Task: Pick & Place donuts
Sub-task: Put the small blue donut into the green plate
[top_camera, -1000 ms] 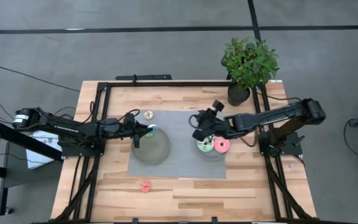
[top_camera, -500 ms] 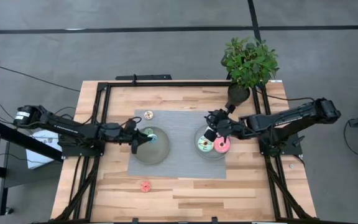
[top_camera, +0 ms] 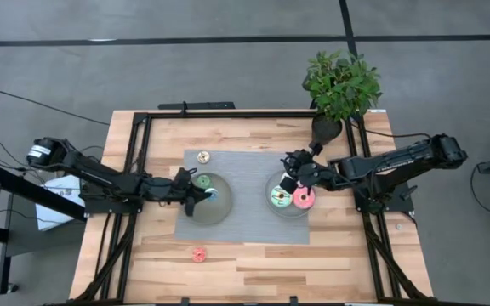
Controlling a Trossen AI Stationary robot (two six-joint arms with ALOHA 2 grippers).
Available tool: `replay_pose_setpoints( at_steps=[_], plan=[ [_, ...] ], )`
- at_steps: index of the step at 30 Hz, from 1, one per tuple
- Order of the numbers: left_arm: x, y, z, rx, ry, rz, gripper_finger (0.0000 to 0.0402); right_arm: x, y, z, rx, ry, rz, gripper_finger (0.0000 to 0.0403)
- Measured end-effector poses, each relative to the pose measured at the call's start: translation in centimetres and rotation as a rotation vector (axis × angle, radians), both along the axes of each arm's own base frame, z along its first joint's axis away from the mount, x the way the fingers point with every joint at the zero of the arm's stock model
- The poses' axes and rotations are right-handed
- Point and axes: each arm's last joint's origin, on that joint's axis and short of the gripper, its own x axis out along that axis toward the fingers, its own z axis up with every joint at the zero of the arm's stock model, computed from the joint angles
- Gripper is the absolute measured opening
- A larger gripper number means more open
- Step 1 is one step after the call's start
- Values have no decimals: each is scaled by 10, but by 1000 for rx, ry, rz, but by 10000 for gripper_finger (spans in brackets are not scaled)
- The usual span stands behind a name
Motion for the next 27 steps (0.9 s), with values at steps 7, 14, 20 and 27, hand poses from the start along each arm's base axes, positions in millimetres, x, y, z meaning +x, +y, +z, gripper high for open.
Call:
replay_pose_setpoints(
  at_steps=[7,14,20,27],
  plan=[
    [29,-8,5,40,46,-76,32,0,0,0,1,3,2,109],
    [45,-13,-4,47,177,-114,32,0,0,0,1,4,2,109],
    [52,-9,-9,102,278,-90,32,0,2,0,2,2,9,109],
    [53,1,-13,131,323,-61,32,0,9,0,4,-3,41,109]
  ],
)
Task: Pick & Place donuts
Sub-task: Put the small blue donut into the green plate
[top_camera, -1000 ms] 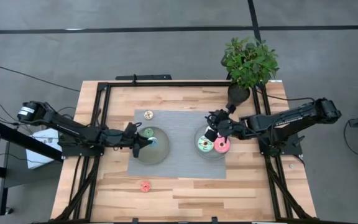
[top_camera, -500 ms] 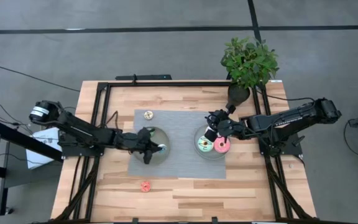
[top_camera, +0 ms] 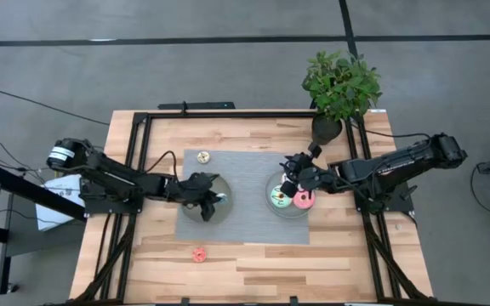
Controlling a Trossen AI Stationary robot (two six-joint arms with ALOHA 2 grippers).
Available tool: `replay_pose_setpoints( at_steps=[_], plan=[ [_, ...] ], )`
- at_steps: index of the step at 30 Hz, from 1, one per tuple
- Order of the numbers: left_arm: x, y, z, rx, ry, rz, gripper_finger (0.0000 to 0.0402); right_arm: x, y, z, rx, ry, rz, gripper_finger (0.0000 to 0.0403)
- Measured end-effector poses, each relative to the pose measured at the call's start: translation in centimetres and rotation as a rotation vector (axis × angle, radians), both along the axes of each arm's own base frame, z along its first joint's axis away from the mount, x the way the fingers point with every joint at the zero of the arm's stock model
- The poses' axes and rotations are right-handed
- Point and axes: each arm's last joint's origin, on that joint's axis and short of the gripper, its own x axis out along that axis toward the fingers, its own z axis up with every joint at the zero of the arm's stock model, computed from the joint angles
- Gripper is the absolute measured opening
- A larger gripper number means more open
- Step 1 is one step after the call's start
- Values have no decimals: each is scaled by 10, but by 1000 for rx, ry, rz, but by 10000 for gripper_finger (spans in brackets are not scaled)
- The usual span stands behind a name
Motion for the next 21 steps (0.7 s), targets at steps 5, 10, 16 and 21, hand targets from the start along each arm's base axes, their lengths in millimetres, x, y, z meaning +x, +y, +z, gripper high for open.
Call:
replay_pose_setpoints(
  at_steps=[5,10,16,21],
  plan=[
    [-1,5,-2,21,28,7,32,0,1,0,0,-5,4,109],
    [-1,11,-2,60,37,1,32,1,1,1,2,-17,4,109],
    [0,18,-2,95,45,4,32,1,1,1,3,-20,4,109],
    [0,20,-2,109,48,2,32,1,1,1,3,-20,5,109]
  ],
)
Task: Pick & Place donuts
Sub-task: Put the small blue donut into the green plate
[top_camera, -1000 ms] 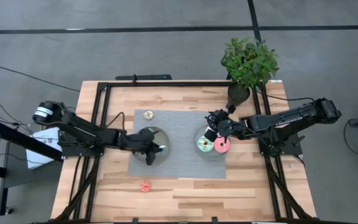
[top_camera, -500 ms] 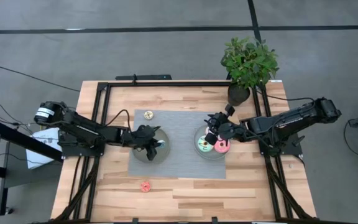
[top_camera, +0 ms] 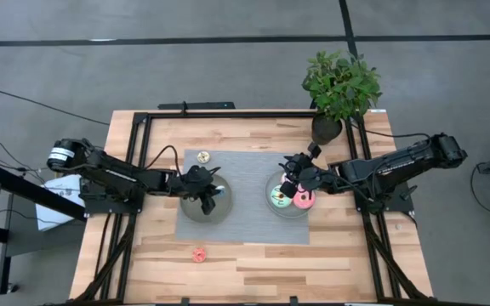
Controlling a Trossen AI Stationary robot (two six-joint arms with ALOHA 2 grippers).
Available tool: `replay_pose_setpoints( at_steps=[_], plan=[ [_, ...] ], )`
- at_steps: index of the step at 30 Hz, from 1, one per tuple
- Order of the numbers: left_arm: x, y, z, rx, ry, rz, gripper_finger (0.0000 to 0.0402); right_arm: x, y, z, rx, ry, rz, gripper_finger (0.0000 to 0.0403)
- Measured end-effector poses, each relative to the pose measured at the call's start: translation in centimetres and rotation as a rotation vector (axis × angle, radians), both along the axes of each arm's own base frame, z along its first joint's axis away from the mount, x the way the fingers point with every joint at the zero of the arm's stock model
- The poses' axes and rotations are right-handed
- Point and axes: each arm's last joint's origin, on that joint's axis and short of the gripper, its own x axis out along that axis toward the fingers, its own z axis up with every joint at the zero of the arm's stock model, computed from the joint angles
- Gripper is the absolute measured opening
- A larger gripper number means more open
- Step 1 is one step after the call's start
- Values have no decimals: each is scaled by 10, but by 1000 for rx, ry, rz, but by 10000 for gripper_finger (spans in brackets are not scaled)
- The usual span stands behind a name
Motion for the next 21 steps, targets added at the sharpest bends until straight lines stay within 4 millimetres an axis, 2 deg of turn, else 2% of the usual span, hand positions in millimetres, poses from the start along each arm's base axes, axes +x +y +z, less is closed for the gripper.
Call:
replay_pose_setpoints(
  at_steps=[15,21],
  plan=[
    [0,1,0,44,3,24,33,0,0,0,1,-1,1,109],
    [-3,2,-2,48,37,26,53,0,0,0,1,-1,0,109]
  ],
)
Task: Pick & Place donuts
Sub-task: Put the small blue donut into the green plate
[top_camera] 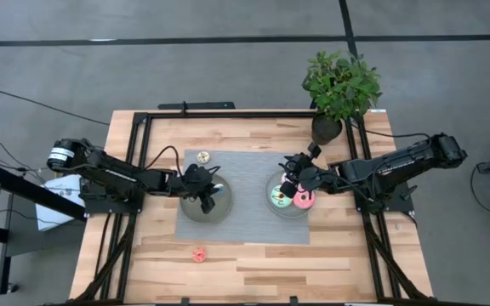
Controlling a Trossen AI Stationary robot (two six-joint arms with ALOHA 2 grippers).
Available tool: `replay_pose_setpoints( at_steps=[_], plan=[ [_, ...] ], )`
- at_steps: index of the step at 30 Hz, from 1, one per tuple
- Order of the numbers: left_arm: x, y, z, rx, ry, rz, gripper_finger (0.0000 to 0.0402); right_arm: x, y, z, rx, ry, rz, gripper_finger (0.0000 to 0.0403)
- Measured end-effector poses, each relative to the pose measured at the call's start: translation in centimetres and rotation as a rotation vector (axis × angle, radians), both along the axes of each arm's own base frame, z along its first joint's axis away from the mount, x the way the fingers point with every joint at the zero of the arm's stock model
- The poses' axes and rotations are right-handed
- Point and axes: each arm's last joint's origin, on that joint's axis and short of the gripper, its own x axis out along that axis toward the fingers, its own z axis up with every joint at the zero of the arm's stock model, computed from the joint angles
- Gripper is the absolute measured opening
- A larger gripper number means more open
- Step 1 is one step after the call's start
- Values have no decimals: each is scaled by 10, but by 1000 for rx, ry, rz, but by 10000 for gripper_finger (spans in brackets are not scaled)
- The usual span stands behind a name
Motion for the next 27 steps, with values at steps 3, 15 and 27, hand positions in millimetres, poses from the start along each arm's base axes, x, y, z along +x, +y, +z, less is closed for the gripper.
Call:
replay_pose_setpoints(
  at_steps=[3,15,27],
  plan=[
    [0,0,0,-3,6,3,63,0,0,0,0,0,0,109],
    [-1,0,-1,-7,9,1,73,0,0,0,0,0,0,109],
    [-1,-6,-1,-27,1,-20,73,0,0,0,0,-1,0,109]
  ],
)
